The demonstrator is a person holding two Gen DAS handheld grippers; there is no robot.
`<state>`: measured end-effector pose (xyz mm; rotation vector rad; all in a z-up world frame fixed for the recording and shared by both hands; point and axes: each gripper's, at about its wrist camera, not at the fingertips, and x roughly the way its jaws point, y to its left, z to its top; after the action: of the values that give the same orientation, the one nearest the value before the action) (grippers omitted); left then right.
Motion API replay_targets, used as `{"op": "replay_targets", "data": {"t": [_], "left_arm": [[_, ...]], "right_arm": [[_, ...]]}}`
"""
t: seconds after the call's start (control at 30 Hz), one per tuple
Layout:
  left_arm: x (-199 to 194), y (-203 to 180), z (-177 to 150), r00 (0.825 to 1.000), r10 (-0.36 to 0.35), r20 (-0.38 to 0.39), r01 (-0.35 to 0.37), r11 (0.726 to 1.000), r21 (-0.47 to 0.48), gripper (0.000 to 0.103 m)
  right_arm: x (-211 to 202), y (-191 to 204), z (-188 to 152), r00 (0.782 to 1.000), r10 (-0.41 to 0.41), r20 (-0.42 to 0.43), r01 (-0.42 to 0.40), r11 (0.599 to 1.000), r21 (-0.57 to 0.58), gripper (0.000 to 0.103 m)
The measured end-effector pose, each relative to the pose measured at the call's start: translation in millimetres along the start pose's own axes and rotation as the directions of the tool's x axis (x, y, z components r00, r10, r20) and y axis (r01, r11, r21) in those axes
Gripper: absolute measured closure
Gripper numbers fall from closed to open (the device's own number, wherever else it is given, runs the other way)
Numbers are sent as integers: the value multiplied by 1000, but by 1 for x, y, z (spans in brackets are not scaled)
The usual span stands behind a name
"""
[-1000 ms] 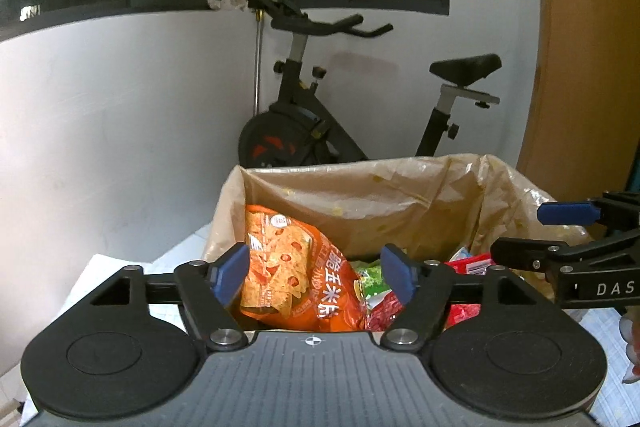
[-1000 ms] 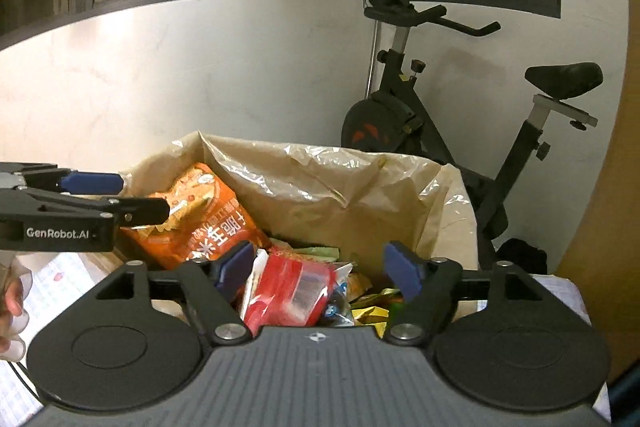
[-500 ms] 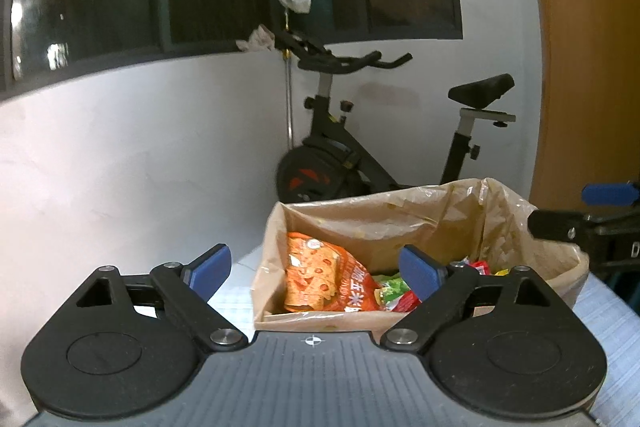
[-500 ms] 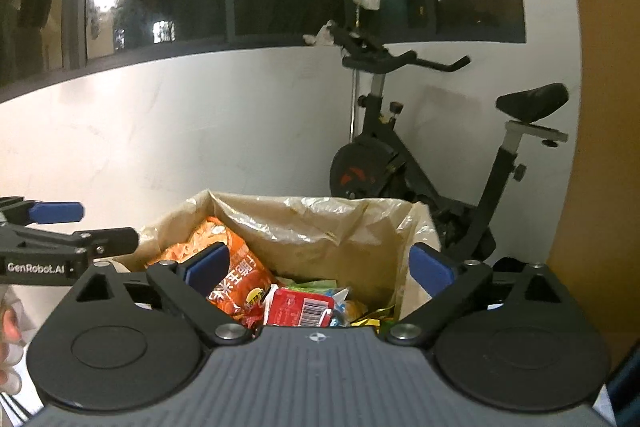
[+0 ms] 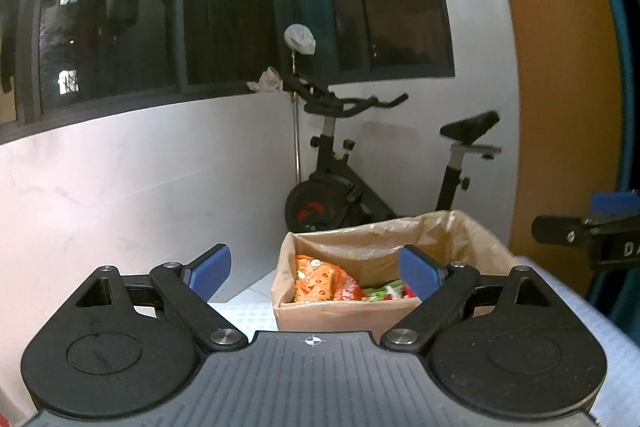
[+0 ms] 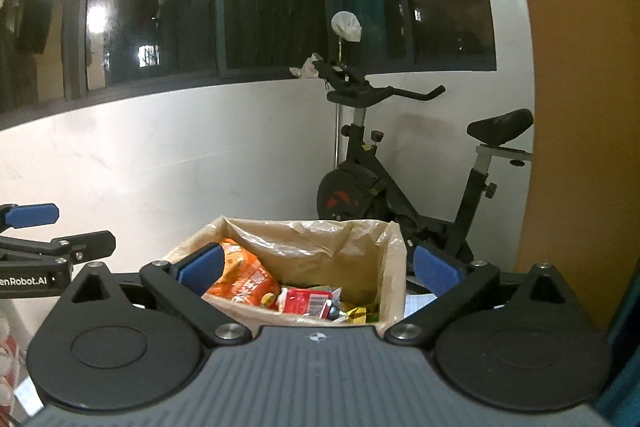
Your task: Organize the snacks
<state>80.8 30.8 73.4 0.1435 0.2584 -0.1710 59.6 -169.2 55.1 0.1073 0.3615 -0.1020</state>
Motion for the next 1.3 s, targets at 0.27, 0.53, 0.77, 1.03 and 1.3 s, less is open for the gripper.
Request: {"op": "replay_targets", "data": {"t": [0.27, 0.53, 0.77, 1.03, 1.3], "left_arm": [[-48, 6, 1, 999, 39, 19, -38, 998, -48, 10], [-62, 10, 0, 999, 44, 25, -43, 998, -54, 10], [-61, 10, -4, 999, 39, 29, -38, 998, -48, 10], [-60, 11, -5, 999, 35, 26, -34, 998, -57, 10], [-63, 14, -9, 999, 43, 29, -41, 997, -67, 10]], "right_arm": [[-68, 14, 6, 998, -37, 49, 36, 999, 17, 0], [-110, 25, -3, 997, -61, 49, 59, 997, 40, 0], [-115, 30, -7, 998, -60, 33, 59, 998, 35, 0], [-111, 29, -7, 998, -50, 32, 49, 998, 29, 0], [-109, 27, -8, 999, -48, 19, 48, 998, 29, 0]]}}
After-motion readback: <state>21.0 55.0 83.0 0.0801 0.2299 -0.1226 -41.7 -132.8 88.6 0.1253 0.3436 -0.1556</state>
